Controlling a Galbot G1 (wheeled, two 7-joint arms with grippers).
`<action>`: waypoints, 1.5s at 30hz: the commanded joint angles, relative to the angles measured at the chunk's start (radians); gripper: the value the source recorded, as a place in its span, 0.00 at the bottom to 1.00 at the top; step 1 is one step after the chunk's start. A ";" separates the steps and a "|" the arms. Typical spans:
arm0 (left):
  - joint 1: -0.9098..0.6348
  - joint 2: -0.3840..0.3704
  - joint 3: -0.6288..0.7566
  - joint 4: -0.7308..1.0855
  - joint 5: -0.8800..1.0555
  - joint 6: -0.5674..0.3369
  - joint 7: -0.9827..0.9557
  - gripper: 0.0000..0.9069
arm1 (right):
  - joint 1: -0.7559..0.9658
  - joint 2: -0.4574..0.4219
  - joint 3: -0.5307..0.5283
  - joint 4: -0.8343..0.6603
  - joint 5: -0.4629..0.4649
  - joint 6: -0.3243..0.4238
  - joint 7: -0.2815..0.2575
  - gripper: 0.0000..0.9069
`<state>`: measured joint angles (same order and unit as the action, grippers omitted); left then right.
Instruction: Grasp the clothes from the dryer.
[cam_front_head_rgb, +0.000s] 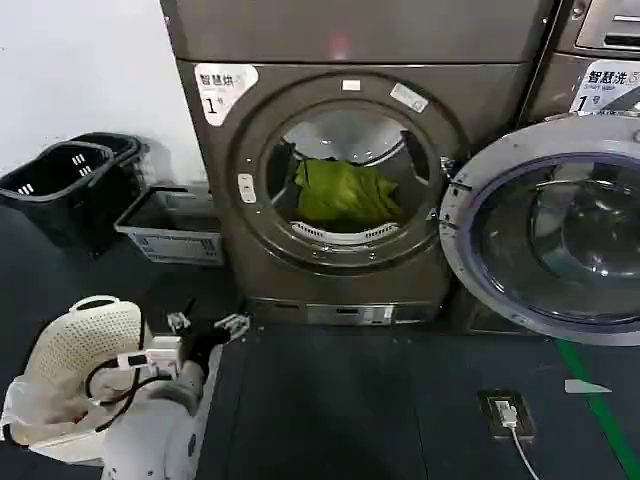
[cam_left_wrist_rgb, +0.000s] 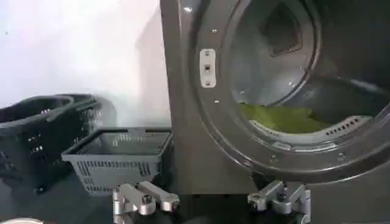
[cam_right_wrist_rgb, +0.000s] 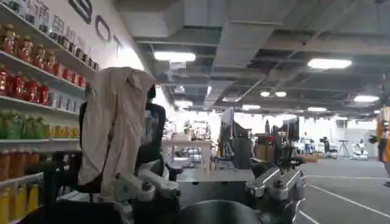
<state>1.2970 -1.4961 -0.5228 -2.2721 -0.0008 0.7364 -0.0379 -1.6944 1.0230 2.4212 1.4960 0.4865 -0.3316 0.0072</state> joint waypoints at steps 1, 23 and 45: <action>0.000 0.000 -0.001 0.001 0.003 0.049 0.001 1.00 | 0.001 0.002 -0.033 -0.036 -0.023 0.082 0.040 1.00; -0.005 0.014 0.007 -0.004 -0.003 0.049 -0.002 1.00 | 0.009 -0.001 -0.047 -0.020 -0.004 0.056 0.075 1.00; -0.004 0.007 0.013 -0.002 -0.006 0.049 -0.011 1.00 | 0.007 0.000 -0.038 -0.048 0.000 0.063 0.080 1.00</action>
<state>1.2926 -1.4892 -0.5089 -2.2753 -0.0054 0.7363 -0.0475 -1.6880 1.0218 2.3827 1.4496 0.4867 -0.2701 0.0860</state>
